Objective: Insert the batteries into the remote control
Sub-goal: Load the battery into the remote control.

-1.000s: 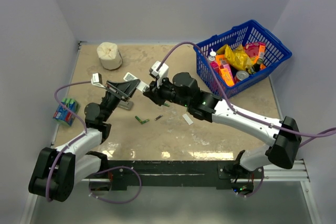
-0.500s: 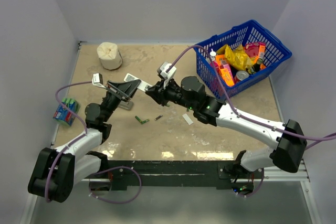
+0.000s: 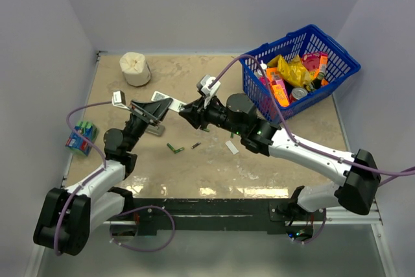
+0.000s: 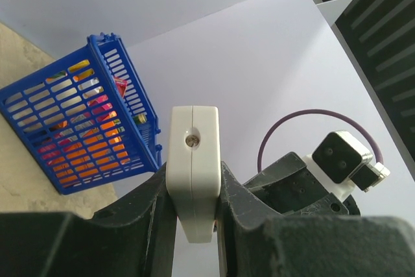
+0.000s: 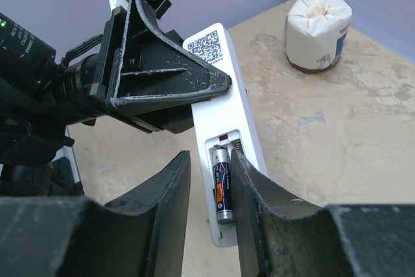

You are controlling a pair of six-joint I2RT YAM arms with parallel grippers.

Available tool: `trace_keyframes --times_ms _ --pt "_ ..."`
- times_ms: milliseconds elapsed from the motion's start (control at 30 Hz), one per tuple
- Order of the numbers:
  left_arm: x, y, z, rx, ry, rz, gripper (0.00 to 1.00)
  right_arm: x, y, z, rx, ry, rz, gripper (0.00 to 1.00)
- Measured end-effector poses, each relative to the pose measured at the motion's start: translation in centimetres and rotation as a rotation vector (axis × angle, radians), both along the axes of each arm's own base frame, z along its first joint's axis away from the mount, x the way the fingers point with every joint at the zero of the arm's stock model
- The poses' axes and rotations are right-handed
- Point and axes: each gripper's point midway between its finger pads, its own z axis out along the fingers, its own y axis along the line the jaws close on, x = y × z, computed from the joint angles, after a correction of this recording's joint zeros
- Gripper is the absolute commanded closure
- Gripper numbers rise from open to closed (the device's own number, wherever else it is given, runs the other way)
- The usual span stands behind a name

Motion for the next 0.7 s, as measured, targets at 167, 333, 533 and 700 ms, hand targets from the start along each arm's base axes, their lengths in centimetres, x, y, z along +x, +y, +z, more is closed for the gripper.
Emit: trace_keyframes --times_ms 167,333,533,700 --pt "-0.14 0.05 0.09 0.001 0.003 0.001 1.00 -0.10 -0.23 0.39 0.007 -0.002 0.001 0.59" --pt "-0.12 0.03 -0.11 0.004 0.013 0.000 1.00 -0.18 -0.41 0.26 -0.001 0.004 0.001 0.52" --pt "-0.03 -0.03 -0.61 0.012 0.037 -0.002 1.00 -0.46 -0.49 -0.01 -0.021 0.020 0.012 0.47" --pt "-0.22 -0.03 -0.58 0.022 0.035 -0.001 1.00 -0.49 -0.67 0.32 -0.043 0.028 0.011 0.44"
